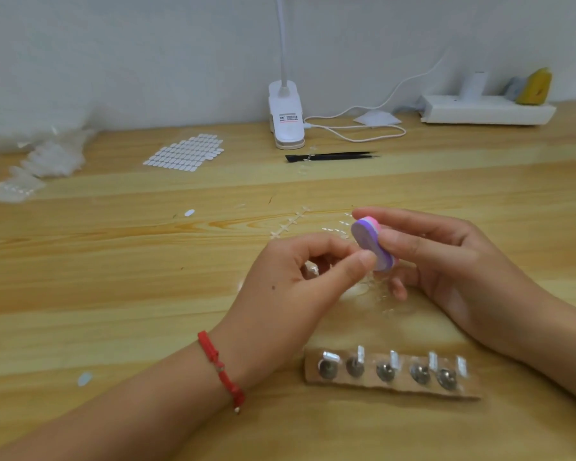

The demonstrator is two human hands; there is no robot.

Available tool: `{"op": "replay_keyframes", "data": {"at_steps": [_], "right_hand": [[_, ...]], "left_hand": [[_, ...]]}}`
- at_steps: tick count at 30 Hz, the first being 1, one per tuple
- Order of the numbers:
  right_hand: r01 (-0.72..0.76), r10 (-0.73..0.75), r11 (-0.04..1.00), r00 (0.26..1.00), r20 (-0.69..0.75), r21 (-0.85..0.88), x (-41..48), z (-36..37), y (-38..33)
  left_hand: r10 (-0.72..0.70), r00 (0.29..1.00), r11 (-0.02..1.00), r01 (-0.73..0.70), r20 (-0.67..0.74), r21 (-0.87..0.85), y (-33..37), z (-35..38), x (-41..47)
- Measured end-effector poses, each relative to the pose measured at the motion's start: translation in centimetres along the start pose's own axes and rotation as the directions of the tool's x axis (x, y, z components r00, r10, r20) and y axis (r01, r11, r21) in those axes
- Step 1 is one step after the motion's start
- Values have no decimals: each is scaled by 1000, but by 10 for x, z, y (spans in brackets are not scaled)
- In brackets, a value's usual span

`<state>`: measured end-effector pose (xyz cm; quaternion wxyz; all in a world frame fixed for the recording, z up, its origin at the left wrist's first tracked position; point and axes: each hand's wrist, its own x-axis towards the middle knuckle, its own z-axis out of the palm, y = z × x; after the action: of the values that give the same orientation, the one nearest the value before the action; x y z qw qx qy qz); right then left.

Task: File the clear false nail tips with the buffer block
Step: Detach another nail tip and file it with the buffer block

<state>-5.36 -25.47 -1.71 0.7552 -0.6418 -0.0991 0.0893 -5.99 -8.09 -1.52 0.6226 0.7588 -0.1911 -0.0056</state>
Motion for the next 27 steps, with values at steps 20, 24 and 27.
{"op": "replay_keyframes", "data": {"at_steps": [20, 24, 27], "right_hand": [[-6, 6, 1000, 1000, 16, -16, 1, -1, 1], [2, -1, 1000, 1000, 21, -11, 0, -2, 2], [2, -2, 1000, 1000, 25, -6, 0, -2, 2]], "left_hand": [[7, 992, 1000, -10, -128, -19, 1, -1, 3], [12, 999, 1000, -12, -44, 18, 3, 1, 1], [1, 997, 1000, -2, -79, -12, 2, 0, 2]]}}
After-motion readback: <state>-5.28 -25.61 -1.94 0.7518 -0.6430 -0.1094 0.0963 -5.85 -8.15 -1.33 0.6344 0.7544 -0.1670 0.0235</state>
